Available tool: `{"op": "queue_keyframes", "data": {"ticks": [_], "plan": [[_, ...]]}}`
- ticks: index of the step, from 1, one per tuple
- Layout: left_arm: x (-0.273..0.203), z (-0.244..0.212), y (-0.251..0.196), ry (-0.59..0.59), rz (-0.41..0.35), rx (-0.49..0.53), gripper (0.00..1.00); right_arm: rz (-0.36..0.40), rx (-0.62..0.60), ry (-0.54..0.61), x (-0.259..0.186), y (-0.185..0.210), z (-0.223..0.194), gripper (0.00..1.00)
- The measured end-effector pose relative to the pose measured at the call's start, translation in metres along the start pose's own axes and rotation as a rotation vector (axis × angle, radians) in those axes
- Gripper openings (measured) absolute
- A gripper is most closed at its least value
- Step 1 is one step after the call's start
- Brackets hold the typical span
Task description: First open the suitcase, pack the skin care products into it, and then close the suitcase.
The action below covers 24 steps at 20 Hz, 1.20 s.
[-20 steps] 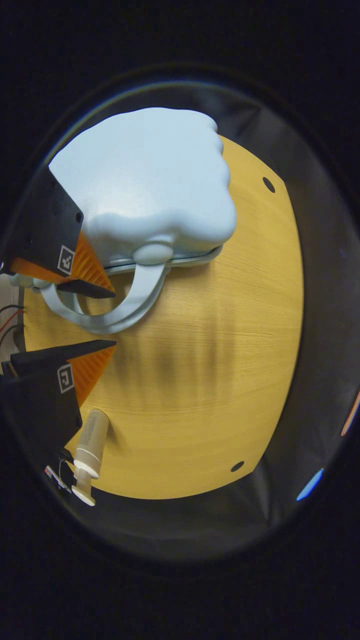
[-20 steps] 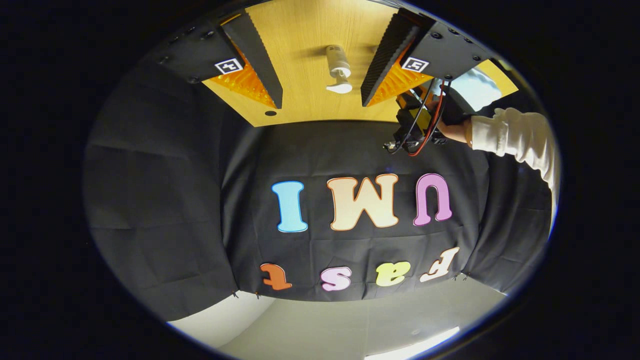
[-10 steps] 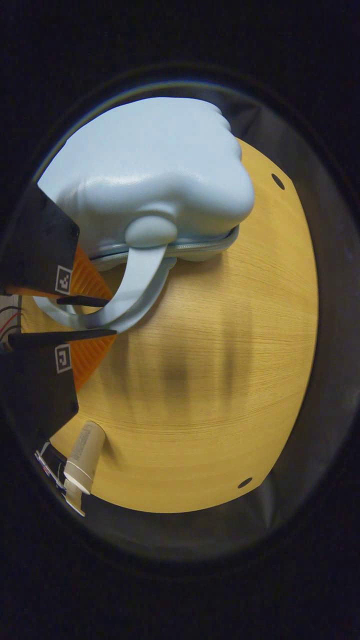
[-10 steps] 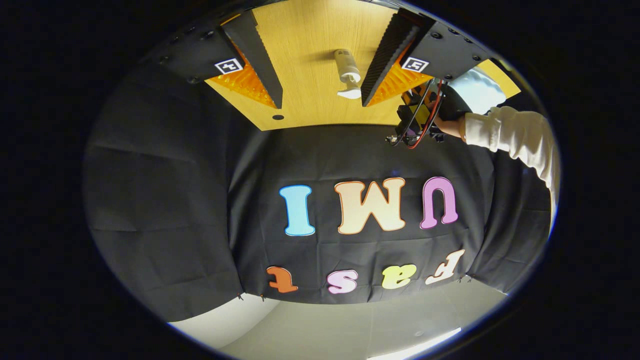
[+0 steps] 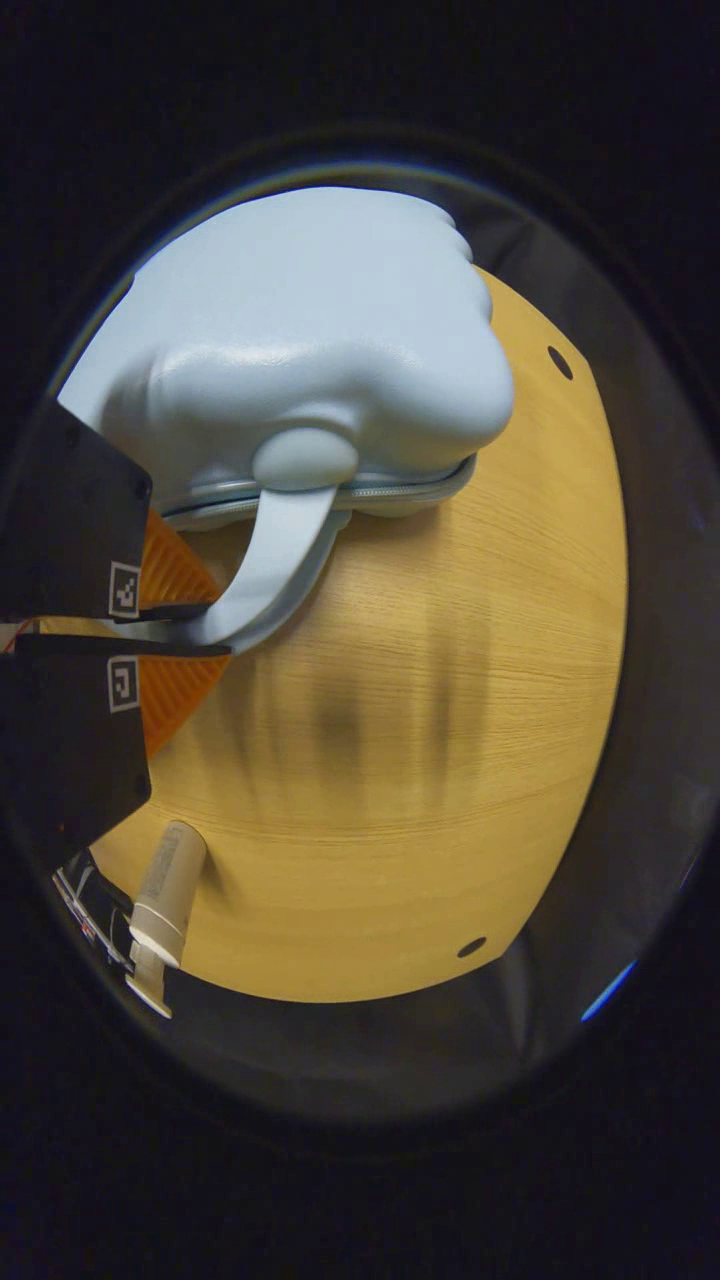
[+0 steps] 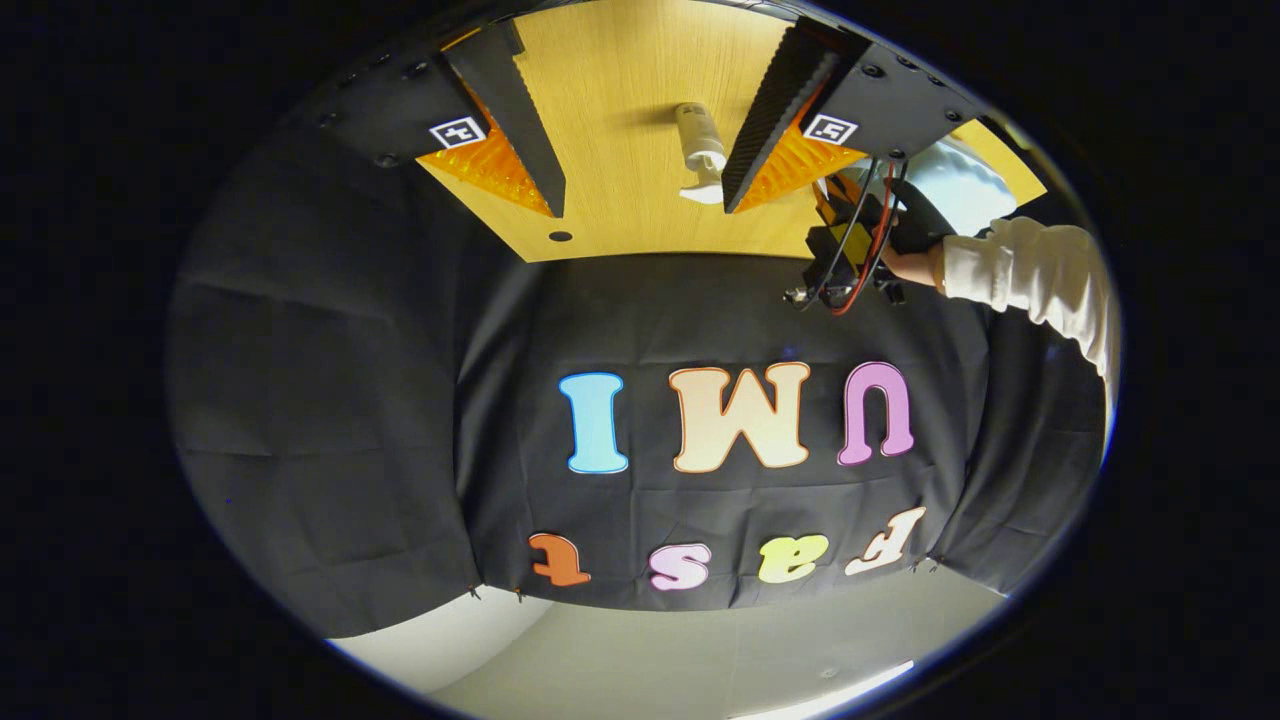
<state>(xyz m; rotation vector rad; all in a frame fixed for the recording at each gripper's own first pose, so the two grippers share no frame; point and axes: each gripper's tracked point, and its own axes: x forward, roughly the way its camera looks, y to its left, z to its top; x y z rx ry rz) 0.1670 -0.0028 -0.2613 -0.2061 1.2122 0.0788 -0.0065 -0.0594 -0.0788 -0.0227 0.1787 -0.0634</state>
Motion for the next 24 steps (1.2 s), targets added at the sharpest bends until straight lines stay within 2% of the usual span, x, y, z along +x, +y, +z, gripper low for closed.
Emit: {"op": "queue_keyframes", "data": {"ticks": [5,10,17,24], "plan": [[-0.049,0.018,-0.011,-0.084,-0.139,-0.069,0.0,0.046,-0.008,0.004,0.003,0.019,-0.001,0.99],[-0.103,0.034,-0.008,-0.171,-0.227,-0.085,0.0,0.103,-0.012,-0.016,0.009,0.049,0.007,1.0],[-0.17,0.049,0.042,-0.297,-0.263,-0.116,0.0,0.175,-0.018,-0.037,0.019,0.104,0.015,0.99],[-0.226,0.053,0.164,-0.407,-0.188,-0.164,0.0,0.221,-0.033,-0.06,0.027,0.166,0.022,0.99]]}}
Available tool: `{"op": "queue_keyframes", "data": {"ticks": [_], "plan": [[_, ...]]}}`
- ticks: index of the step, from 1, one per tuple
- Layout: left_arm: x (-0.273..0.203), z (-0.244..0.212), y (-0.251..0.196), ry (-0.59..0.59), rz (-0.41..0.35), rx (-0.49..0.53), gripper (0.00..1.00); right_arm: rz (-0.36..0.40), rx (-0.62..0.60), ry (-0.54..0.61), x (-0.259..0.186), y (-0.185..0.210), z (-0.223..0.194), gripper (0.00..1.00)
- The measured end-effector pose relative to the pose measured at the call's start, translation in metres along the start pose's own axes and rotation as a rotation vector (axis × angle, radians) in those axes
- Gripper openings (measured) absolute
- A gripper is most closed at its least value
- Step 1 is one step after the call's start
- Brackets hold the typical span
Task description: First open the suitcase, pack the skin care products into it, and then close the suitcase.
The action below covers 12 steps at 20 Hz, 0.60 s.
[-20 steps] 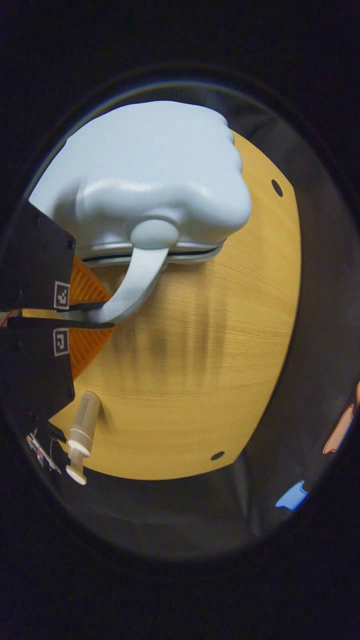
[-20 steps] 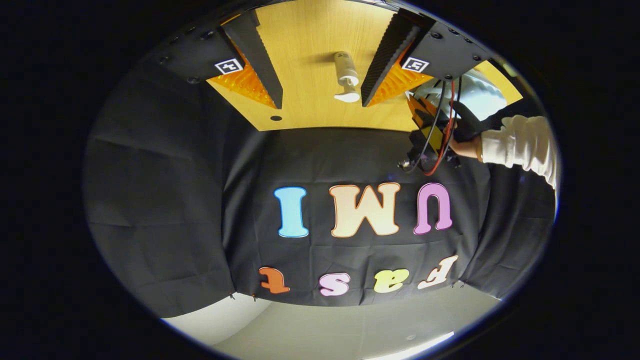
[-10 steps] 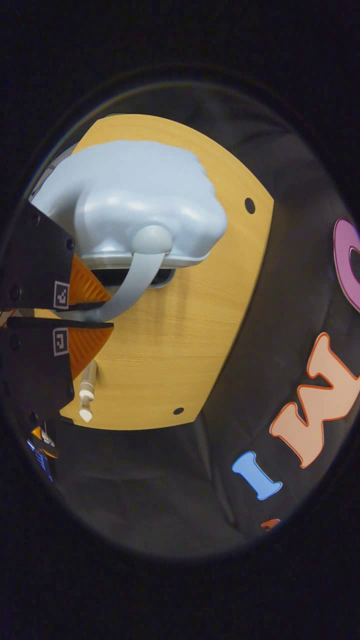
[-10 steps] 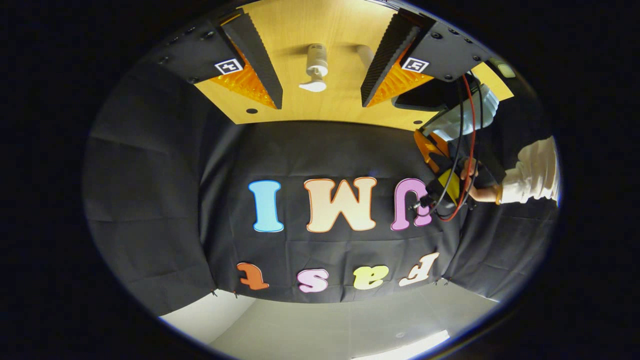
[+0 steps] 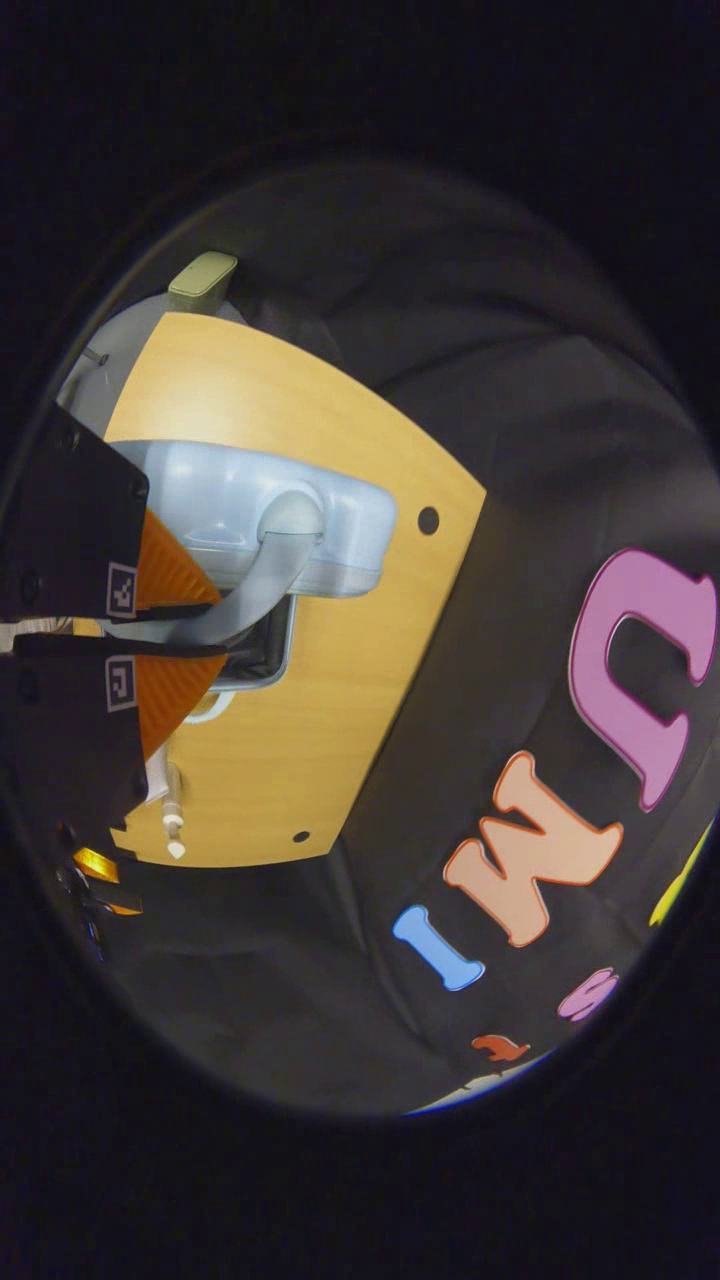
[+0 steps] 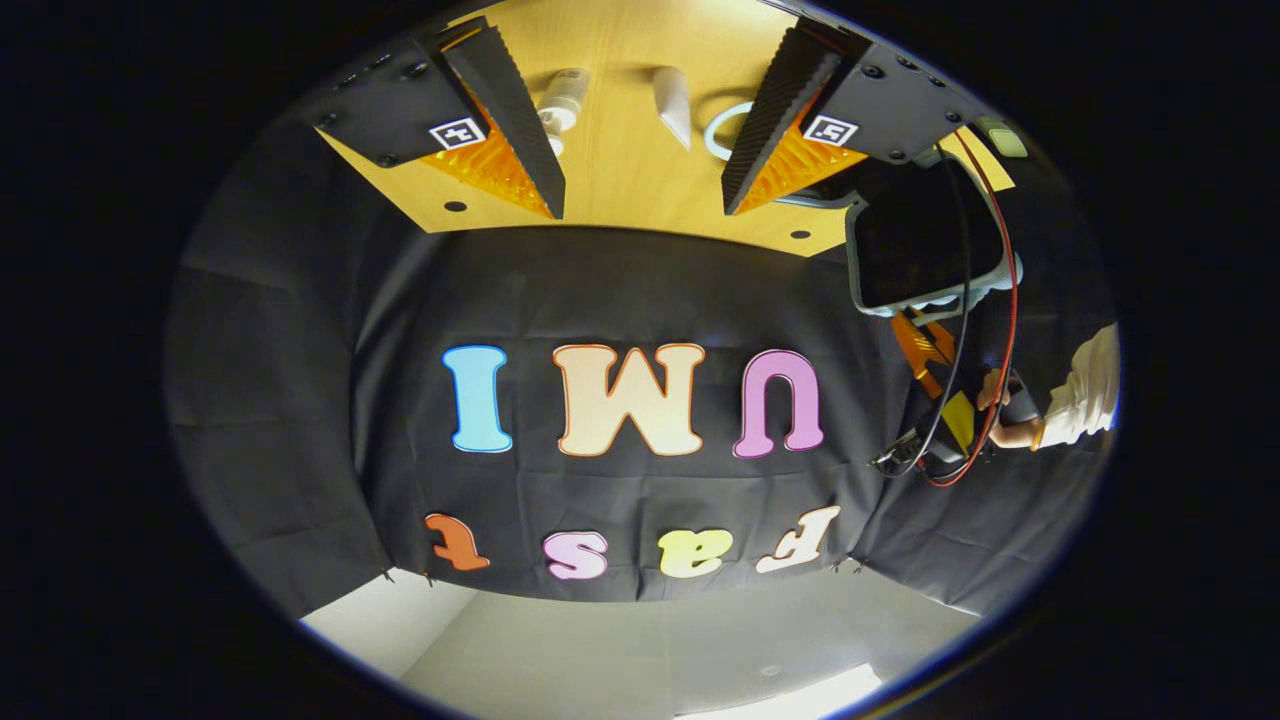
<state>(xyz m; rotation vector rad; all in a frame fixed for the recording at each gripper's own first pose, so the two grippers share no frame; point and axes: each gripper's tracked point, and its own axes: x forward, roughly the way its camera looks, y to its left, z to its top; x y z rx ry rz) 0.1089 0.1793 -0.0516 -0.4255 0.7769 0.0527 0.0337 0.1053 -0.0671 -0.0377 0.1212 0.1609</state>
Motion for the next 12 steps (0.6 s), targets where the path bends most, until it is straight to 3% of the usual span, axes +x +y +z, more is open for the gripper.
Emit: {"op": "queue_keyframes", "data": {"ticks": [12], "plan": [[-0.026,0.0,0.162,-0.049,0.016,-0.033,0.02,-0.012,-0.013,0.015,0.011,0.071,0.002,1.0]]}}
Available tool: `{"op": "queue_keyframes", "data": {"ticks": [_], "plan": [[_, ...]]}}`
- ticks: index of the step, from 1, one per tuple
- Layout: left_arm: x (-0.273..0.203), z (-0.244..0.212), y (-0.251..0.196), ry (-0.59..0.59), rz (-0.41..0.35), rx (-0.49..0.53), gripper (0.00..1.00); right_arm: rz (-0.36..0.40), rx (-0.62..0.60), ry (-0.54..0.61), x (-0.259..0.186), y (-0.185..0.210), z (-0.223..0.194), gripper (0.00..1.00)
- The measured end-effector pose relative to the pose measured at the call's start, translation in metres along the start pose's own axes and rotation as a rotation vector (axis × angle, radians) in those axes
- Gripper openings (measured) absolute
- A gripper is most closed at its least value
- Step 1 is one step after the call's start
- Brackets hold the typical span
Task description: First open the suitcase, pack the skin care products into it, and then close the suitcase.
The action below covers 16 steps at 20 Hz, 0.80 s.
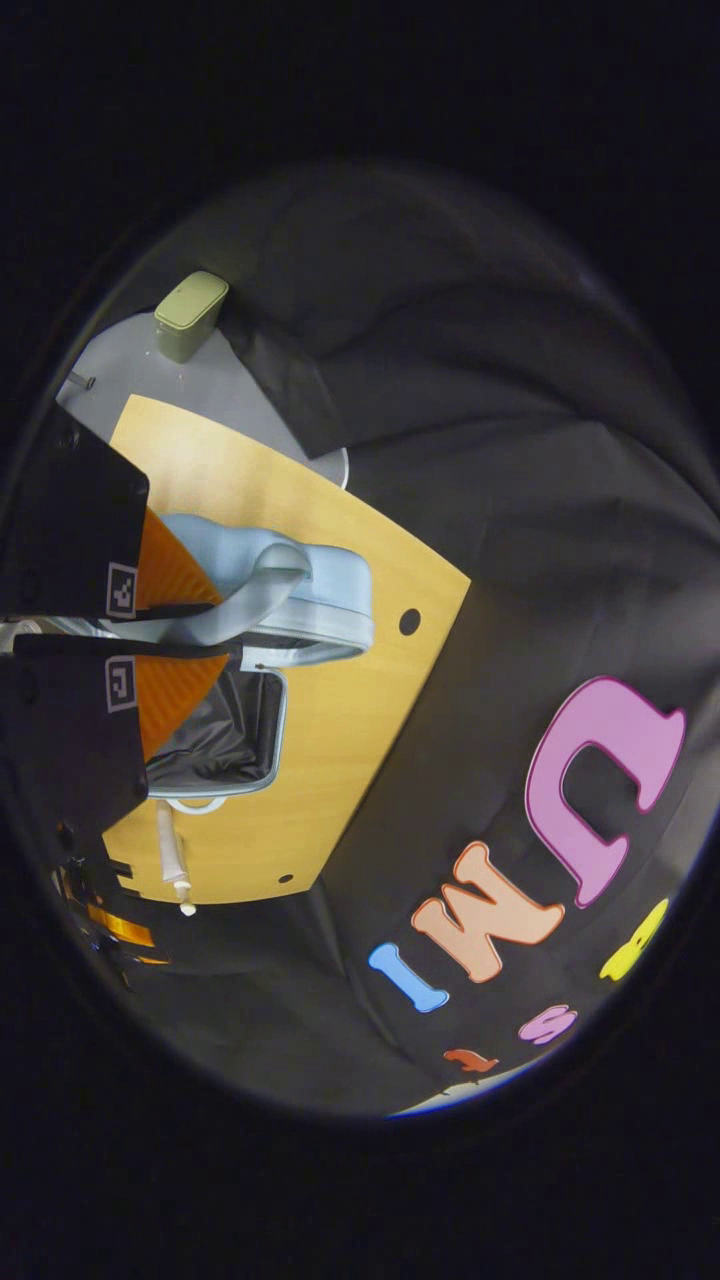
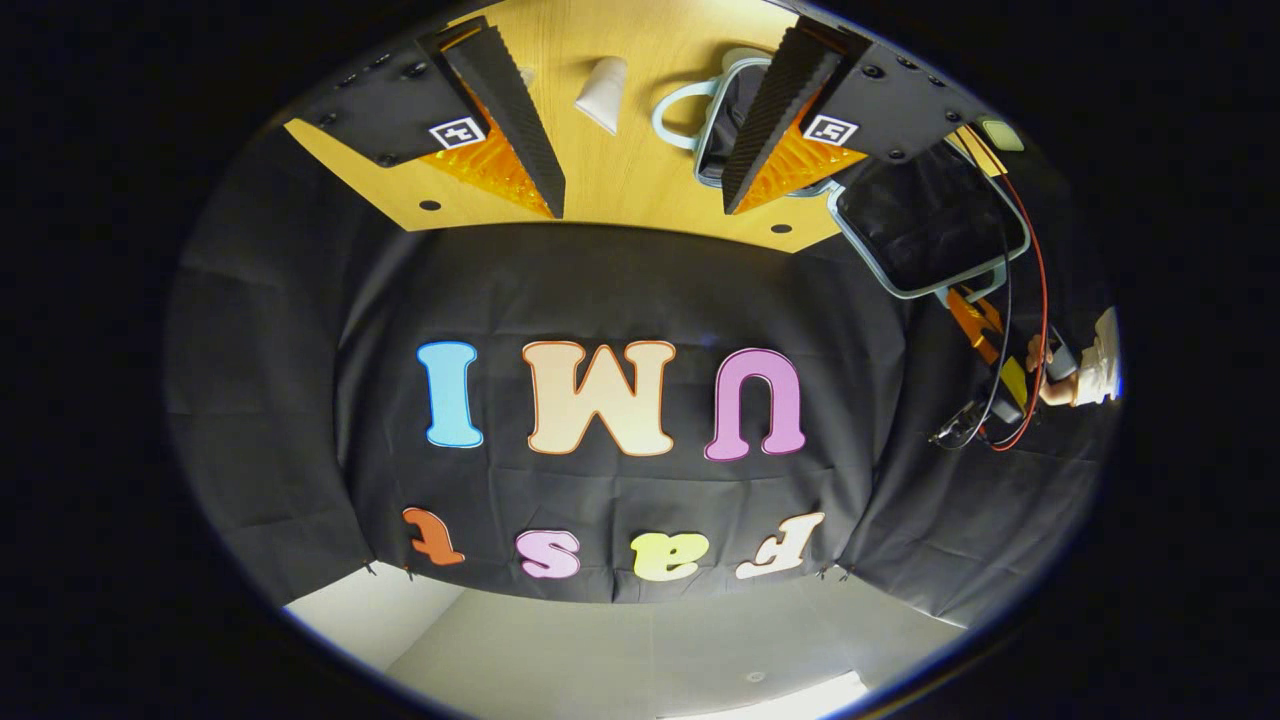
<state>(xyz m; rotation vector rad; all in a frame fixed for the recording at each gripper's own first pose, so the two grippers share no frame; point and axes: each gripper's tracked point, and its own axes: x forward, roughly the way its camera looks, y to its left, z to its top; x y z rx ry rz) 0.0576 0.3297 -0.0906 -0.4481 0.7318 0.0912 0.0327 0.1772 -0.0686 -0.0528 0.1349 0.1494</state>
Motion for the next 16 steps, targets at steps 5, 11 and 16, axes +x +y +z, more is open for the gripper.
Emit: {"op": "queue_keyframes", "data": {"ticks": [5,11,16], "plan": [[0.015,-0.007,0.07,-0.029,0.002,-0.091,0.02,-0.038,0.025,0.0,-0.005,0.01,0.005,0.99],[0.048,-0.031,0.146,-0.043,0.064,0.031,0.0,-0.06,-0.002,0.043,-0.011,0.019,-0.009,1.0],[0.073,-0.053,0.173,0.008,0.056,0.036,0.0,-0.08,0.015,0.072,-0.01,0.017,-0.019,0.99]]}}
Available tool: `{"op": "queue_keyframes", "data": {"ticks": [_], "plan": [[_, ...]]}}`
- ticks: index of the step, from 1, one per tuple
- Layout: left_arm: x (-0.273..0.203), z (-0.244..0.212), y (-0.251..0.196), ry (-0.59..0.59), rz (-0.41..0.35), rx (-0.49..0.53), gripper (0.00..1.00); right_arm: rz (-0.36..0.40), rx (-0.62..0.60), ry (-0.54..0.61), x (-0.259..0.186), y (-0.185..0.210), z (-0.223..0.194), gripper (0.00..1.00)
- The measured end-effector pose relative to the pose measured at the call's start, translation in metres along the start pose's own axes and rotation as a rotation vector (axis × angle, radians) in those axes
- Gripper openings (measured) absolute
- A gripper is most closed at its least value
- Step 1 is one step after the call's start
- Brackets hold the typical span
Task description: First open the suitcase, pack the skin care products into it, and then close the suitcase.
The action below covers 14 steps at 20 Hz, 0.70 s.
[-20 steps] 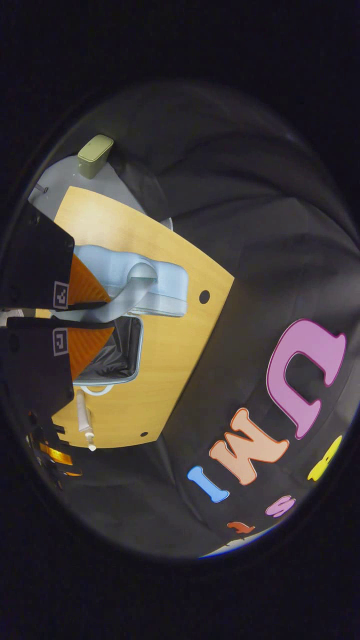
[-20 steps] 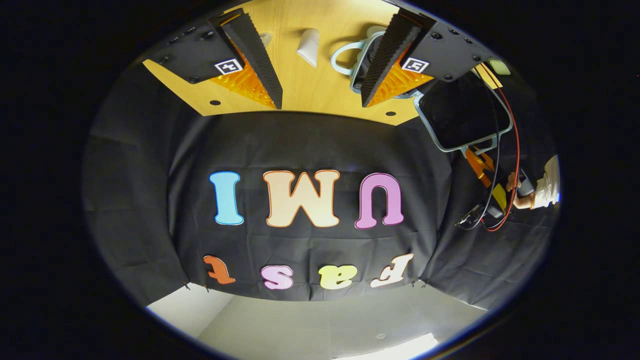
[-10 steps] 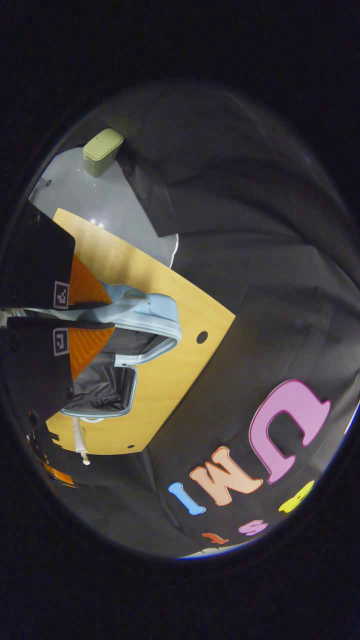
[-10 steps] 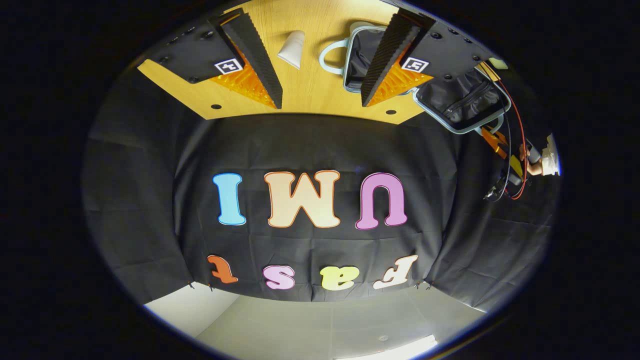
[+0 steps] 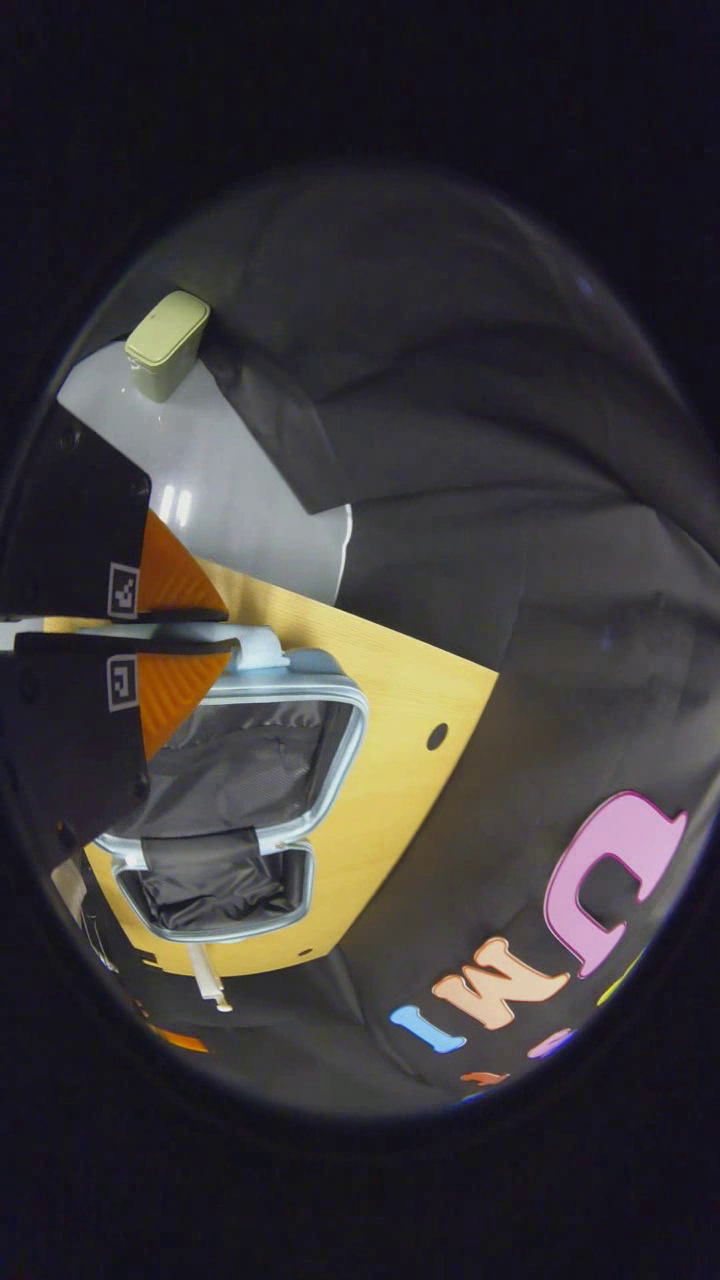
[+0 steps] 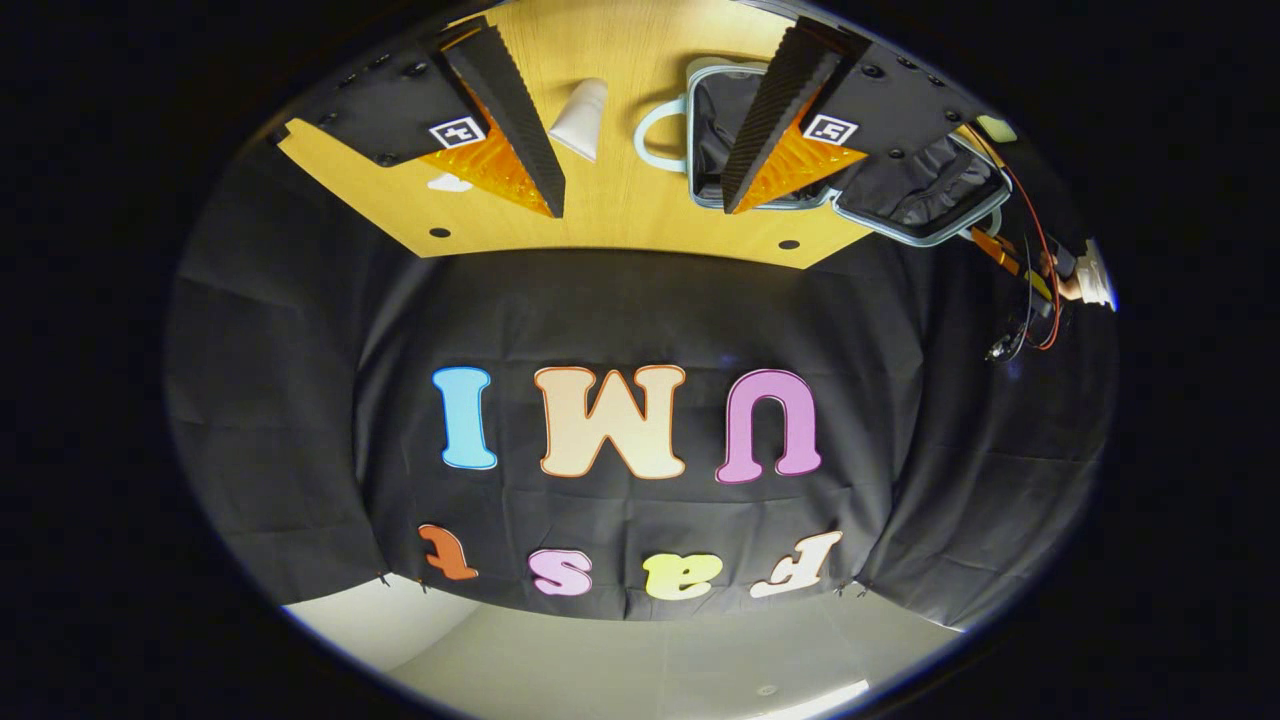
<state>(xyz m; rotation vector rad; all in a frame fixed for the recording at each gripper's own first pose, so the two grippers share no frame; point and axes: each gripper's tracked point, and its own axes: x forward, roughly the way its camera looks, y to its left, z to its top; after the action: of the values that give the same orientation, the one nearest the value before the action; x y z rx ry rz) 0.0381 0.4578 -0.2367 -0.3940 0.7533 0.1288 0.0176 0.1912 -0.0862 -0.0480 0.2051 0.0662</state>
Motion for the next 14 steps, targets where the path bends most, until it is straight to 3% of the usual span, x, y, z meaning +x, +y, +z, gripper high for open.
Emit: {"op": "queue_keyframes", "data": {"ticks": [5,6,10,14], "plan": [[0.021,-0.01,0.024,0.015,0.035,0.036,0.0,-0.023,-0.019,0.031,0.001,-0.004,-0.01,0.99],[0.018,-0.008,0.022,-0.002,0.034,0.033,0.23,-0.024,-0.022,0.034,0.002,-0.005,-0.011,0.99],[0.0,0.022,0.023,-0.114,0.104,0.073,0.74,-0.02,-0.007,0.051,0.008,-0.006,-0.016,0.99],[-0.04,0.051,0.006,-0.259,0.203,0.124,0.96,-0.039,-0.009,0.045,0.009,-0.025,-0.016,0.99]]}}
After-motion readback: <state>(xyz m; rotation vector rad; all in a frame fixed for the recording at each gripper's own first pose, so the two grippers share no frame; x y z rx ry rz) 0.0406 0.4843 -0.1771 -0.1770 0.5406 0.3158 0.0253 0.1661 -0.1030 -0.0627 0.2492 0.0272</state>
